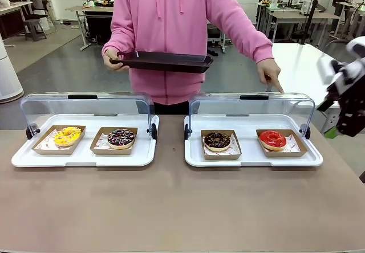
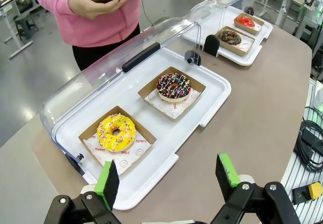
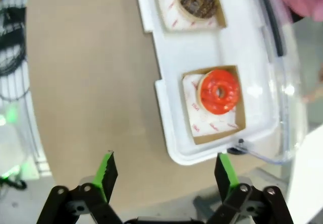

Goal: Provide the desired donut to the person.
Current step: Pick up and lift the Paper togo box containing the Donut pointed at by the person.

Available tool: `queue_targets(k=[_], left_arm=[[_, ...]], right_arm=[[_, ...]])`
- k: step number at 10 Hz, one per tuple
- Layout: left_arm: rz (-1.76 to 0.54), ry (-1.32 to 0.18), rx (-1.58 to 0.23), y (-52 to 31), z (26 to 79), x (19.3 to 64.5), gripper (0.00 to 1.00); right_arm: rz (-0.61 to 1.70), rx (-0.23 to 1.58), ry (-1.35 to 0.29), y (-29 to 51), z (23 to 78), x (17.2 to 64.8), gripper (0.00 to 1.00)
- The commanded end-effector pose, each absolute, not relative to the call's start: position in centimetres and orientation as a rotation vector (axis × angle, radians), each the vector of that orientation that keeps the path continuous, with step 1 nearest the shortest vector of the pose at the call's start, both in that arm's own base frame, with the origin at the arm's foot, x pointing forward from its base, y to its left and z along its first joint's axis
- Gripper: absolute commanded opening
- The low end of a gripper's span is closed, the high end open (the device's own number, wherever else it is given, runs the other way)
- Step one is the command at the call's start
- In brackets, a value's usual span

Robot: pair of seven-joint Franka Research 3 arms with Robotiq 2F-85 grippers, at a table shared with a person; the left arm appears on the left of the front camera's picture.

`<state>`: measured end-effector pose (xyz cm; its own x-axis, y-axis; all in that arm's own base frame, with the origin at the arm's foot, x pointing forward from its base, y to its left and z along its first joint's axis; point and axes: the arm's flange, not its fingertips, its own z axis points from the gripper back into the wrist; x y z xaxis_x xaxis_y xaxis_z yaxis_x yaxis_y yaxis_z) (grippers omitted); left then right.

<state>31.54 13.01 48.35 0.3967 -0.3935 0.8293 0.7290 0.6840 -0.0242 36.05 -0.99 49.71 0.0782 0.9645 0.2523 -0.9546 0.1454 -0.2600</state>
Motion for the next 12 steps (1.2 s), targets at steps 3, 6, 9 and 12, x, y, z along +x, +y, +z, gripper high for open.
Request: queue_targets(k=[3, 6, 9, 12], left_arm=[[-0.725, -0.919, -0.428, 13.1, 48.4, 31.6, 1.0], [-0.725, -0.919, -0.428, 13.1, 48.4, 31.6, 1.0], [-0.725, -0.919, -0.428, 13.1, 48.4, 31.6, 1.0], [-0.725, -0.919, -0.428, 13.1, 48.4, 31.6, 1.0]], right_arm=[[1.615, -0.023, -0.418, -1.2, 40.9, 41.3, 1.0], [1.667, -0.045, -0.436, -0.4, 37.3, 44.1, 1.0], [1.649, -0.078, -0.368, -0.4, 38.2, 42.6, 1.0], [1.59, -0.052, -0.327, -1.0, 38.0, 46.1, 1.0]])
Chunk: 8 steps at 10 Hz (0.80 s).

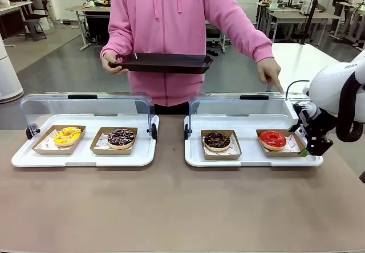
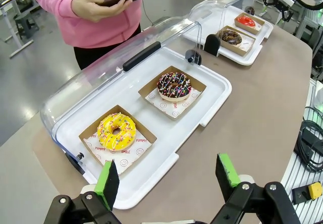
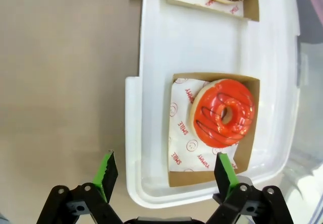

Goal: Provide the desired donut to the person.
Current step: Pick up and lift the Paper togo box containing the Donut pointed at by the person.

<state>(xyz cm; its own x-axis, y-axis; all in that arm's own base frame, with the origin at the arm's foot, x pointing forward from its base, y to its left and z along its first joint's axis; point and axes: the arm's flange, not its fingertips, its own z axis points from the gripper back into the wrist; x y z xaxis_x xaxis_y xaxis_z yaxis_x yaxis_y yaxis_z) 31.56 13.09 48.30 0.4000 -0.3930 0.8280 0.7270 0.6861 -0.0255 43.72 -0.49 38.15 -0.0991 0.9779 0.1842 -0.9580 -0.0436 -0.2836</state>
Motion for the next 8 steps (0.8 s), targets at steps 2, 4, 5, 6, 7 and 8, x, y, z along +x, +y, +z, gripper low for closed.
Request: queue_targets(k=[2, 4, 5, 6, 7, 8], left_arm=[[-0.725, -0.919, -0.428, 13.1, 48.4, 31.6, 1.0], [-0.725, -0.919, -0.428, 13.1, 48.4, 31.6, 1.0], [-0.725, -0.919, -0.428, 13.1, 48.4, 31.6, 1.0], [-0.725, -0.919, -0.428, 13.1, 48.4, 31.6, 1.0], [-0.725, -0.919, -0.428, 13.1, 48.4, 31.6, 1.0], [-0.725, -0.919, -0.428, 13.1, 48.4, 31.6, 1.0]], right_arm=[[1.592, 0.044, -0.304, -3.0, 36.5, 49.1, 1.0], [1.596, 0.021, -0.272, -3.2, 35.5, 49.8, 1.0], [1.602, 0.016, -0.265, -3.3, 35.1, 49.9, 1.0], [1.593, 0.004, -0.252, -3.4, 34.6, 50.1, 1.0], [1.592, 0.006, -0.263, -3.7, 34.2, 49.9, 1.0], [1.579, -0.003, -0.265, -3.8, 33.8, 49.8, 1.0]])
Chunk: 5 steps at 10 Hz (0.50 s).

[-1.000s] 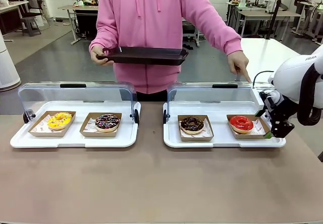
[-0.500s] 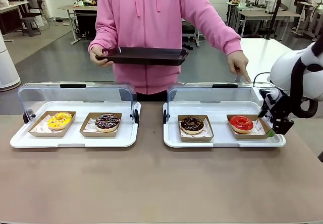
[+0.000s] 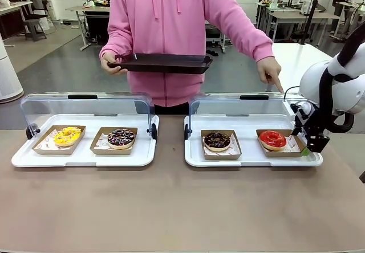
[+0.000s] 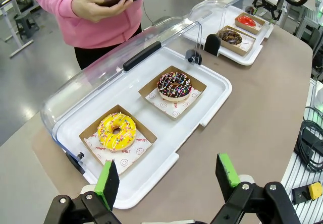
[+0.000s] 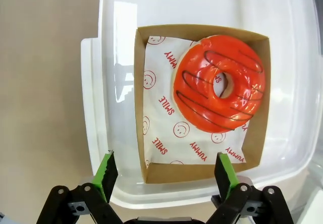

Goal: Provide the desired donut to the person.
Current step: Pick up and lift the Paper togo box containing the Donut pointed at by the person.

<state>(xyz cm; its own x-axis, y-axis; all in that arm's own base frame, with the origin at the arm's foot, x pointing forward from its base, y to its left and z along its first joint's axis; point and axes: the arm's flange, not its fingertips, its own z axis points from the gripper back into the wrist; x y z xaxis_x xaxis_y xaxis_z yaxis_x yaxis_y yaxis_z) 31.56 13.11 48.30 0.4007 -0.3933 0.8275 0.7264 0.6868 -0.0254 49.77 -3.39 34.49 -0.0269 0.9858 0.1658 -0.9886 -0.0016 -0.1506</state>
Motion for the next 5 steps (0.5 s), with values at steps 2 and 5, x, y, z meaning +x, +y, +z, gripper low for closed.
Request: queue_targets(k=[2, 5], left_arm=[[-0.725, -0.919, -0.428, 13.13, 48.43, 31.64, 1.0], [-0.725, -0.919, -0.428, 13.13, 48.43, 31.64, 1.0]], right_arm=[[1.588, -0.017, -0.255, -4.01, 33.4, 49.72, 1.0], [1.603, -0.012, -0.226, -3.98, 32.93, 50.22, 0.47]])
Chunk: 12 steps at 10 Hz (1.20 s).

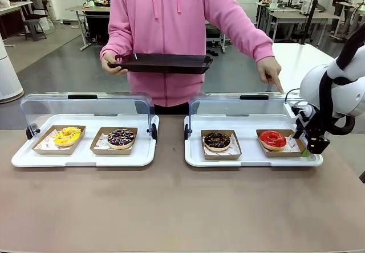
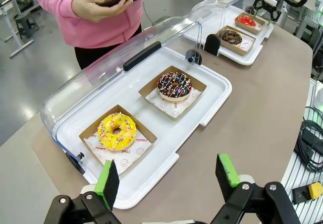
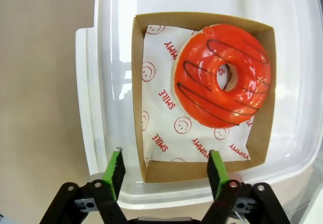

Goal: Provide the desired donut to the person.
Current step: Pick up and lift the Paper togo box containing the Donut pointed at by the person.

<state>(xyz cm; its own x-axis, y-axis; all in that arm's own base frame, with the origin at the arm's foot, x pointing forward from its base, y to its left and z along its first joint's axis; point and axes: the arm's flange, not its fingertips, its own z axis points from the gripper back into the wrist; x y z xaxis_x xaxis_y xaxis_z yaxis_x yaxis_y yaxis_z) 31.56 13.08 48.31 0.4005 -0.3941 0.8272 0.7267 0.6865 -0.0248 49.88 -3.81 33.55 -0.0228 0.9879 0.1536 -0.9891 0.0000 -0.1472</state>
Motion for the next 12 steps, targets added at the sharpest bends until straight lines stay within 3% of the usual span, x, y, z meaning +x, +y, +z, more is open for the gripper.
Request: queue_targets(k=[1, 3, 4, 6, 9, 12], left_arm=[[-0.725, -0.919, -0.428, 13.1, 48.4, 31.6, 1.0], [-0.725, -0.919, -0.428, 13.1, 48.4, 31.6, 1.0], [-0.725, -0.919, -0.428, 13.1, 48.4, 31.6, 1.0], [-0.725, -0.919, -0.428, 13.1, 48.4, 31.6, 1.0], [-0.725, -0.919, -0.428, 13.1, 48.4, 31.6, 1.0], [-0.725, -0.919, -0.428, 13.1, 48.4, 31.6, 1.0]], right_arm=[[1.604, -0.004, -0.211, -4.0, 32.7, 50.4, 0.0], [1.6, 0.003, -0.186, -4.1, 32.4, 50.8, 0.0], [1.601, 0.003, -0.183, -4.0, 32.4, 50.8, 0.19], [1.612, 0.002, -0.179, -4.2, 32.7, 50.5, 0.0], [1.641, 0.014, -0.189, -5.4, 34.2, 49.6, 0.0], [1.781, 0.011, -0.231, -5.3, 39.7, 44.9, 0.0]])
